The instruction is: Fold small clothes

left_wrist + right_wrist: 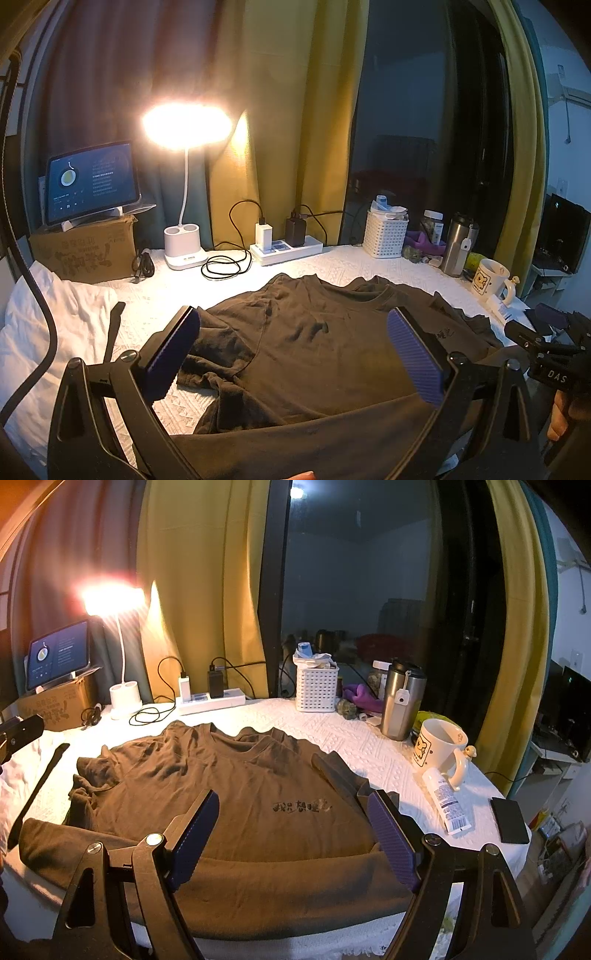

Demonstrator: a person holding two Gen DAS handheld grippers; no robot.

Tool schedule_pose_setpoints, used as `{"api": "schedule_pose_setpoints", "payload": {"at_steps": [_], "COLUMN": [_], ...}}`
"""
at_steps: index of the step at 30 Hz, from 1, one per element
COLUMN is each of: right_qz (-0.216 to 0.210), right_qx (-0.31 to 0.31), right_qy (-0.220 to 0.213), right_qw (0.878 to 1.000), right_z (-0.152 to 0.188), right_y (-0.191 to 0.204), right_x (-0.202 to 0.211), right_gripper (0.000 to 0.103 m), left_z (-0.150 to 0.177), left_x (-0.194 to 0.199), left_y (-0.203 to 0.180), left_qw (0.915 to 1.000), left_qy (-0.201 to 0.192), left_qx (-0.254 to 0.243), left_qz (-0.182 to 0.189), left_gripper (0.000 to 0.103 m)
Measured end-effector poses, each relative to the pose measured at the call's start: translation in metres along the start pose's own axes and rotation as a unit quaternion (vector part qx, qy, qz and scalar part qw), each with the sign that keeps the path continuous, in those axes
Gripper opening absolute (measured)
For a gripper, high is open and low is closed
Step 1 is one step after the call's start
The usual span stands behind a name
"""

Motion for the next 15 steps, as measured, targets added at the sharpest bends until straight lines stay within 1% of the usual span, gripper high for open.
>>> {"api": "schedule_pose_setpoints", "payload": {"at_steps": [15], "right_qz": [0.0], "right_qx": [0.0], "right_qy": [0.001], "right_qw": [1.0], "right_z": [-0.0012], "right_y": [-0.0002], "right_x": [-0.0004], "right_gripper": [0.084], "left_z": [-0.003], "left_x": [0.0007], "left_y": [-0.0022], "left_qw": [1.0], "left_qy": [-0.001], "left_qx": [-0.002], "left_qz": [0.003], "left_gripper": [0.101]}}
Point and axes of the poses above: each gripper's, at about its wrist camera, not at the fingertips, and x roughly against the way its jaws point, y to its left, z to its underside, the point moved 4 cm from there along -x, roughly the way its jaws point, and after that the axes turned 2 degrees about x, right-handed, at the moved point
